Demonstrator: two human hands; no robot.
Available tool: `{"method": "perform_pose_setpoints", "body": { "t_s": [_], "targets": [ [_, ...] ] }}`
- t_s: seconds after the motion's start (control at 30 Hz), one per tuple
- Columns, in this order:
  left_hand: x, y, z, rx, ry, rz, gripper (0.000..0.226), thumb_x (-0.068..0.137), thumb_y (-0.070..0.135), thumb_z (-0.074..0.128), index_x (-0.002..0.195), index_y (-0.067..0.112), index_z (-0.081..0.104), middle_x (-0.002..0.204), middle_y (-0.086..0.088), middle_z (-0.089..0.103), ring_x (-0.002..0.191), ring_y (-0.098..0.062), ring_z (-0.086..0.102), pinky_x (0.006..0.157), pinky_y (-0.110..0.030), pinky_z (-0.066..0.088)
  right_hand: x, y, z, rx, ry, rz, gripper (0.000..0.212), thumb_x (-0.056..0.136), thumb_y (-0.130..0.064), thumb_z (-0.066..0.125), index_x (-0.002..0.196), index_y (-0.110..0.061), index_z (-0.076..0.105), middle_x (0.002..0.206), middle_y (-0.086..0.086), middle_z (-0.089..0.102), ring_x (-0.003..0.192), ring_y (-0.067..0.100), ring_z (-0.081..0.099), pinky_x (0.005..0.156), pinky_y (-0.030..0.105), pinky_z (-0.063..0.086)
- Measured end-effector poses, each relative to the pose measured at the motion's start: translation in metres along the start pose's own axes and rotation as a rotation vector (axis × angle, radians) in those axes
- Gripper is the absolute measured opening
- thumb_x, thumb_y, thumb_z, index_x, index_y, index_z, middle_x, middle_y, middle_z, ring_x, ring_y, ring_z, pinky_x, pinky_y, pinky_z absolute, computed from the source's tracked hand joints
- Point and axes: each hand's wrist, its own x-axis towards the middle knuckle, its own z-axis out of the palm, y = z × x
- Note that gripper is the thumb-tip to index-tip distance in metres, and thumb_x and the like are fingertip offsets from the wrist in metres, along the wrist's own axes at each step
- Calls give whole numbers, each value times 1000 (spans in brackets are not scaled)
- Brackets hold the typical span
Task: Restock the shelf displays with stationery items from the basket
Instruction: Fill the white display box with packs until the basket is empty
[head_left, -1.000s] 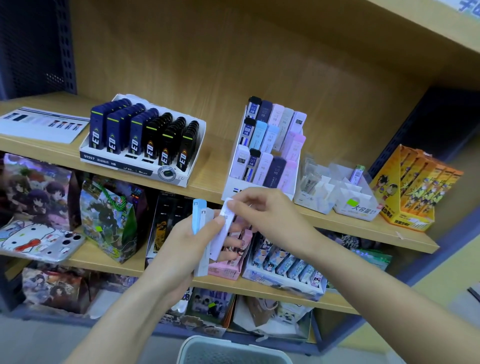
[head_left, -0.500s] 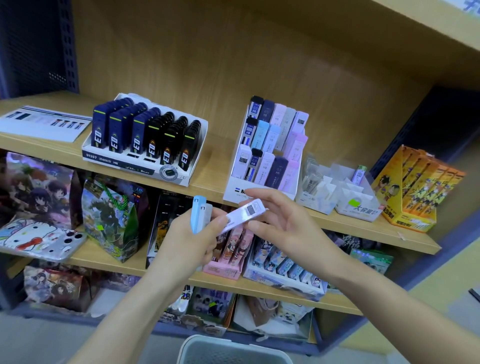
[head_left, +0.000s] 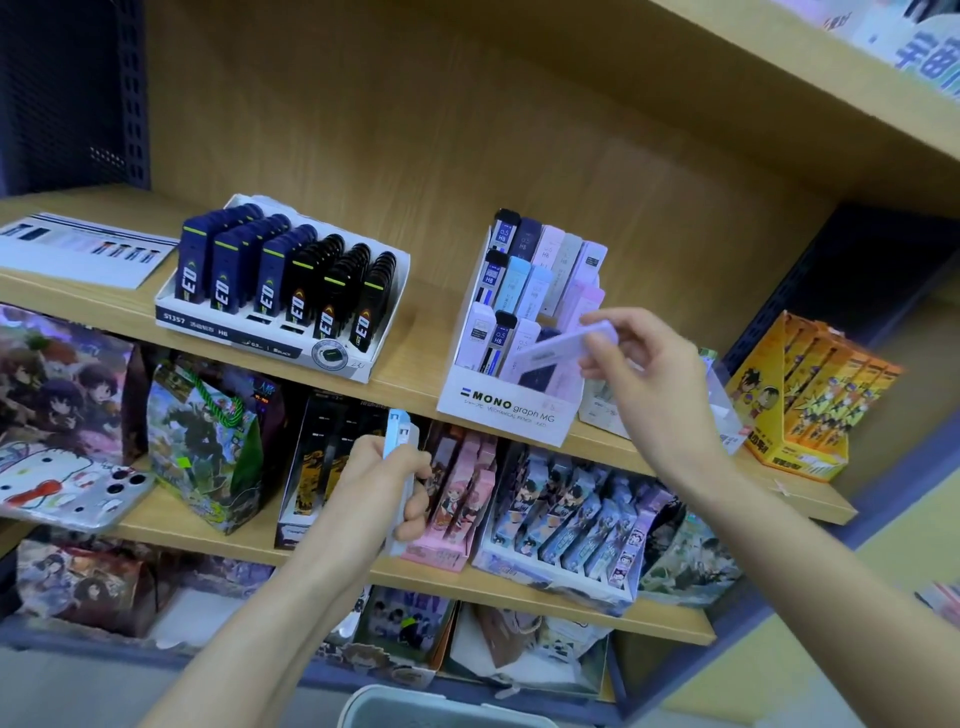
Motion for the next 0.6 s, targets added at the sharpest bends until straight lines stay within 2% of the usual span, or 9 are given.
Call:
{"method": "perform_pose_setpoints", "body": {
  "t_s": [0.1, 0.17, 0.23, 0.37, 0.5, 0.6],
  "targets": [
    [-6, -1, 0, 19, -26, 99, 9, 99, 13, 44, 94, 6, 42, 63, -7, 44, 39, -10, 40, 36, -19, 34, 20, 7, 4, -168, -30, -68, 12, 92, -8, 57, 98, -18, 61, 79, -4, 64, 70, 10, 63, 75, 21, 52],
    [-10, 0, -1, 44, -36, 147, 20, 99, 20, 44, 94, 1, 50, 62, -7, 53, 43, -14, 51, 41, -20, 44, 28, 9, 10, -247, -101, -76, 12, 91, -8, 59, 102, -14, 60, 82, -3, 61, 71, 7, 57, 71, 15, 48],
    [-13, 1, -2, 55, -40, 171, 26, 98, 24, 45, 93, 0, 54, 58, -5, 57, 46, -16, 57, 45, -20, 48, 35, 12, 17, -286, -169, -54, 13, 90, -10, 62, 102, -12, 58, 88, 1, 61, 75, 7, 54, 70, 16, 45],
    [-15, 2, -4, 96, -54, 177, 33, 98, 31, 43, 91, 1, 53, 53, -4, 54, 44, -17, 52, 44, -22, 46, 42, 15, 28, -443, -220, -151, 14, 87, -14, 66, 101, -12, 61, 92, -5, 51, 80, 11, 49, 73, 21, 40],
    [-10, 3, -7, 55, -74, 146, 35, 98, 33, 41, 106, 2, 55, 62, -6, 50, 44, -15, 41, 47, -27, 38, 46, 16, 33, -568, -165, -188, 21, 87, -22, 67, 106, -16, 62, 99, -6, 50, 87, 9, 45, 75, 23, 38],
    [-9, 4, -5, -6, -124, 96, 28, 98, 30, 43, 98, 7, 57, 62, -1, 51, 47, -11, 45, 49, -23, 41, 44, 17, 35, -624, -129, -221, 22, 88, -22, 66, 109, -17, 59, 99, -9, 46, 92, 7, 43, 74, 21, 34]
  ]
}}
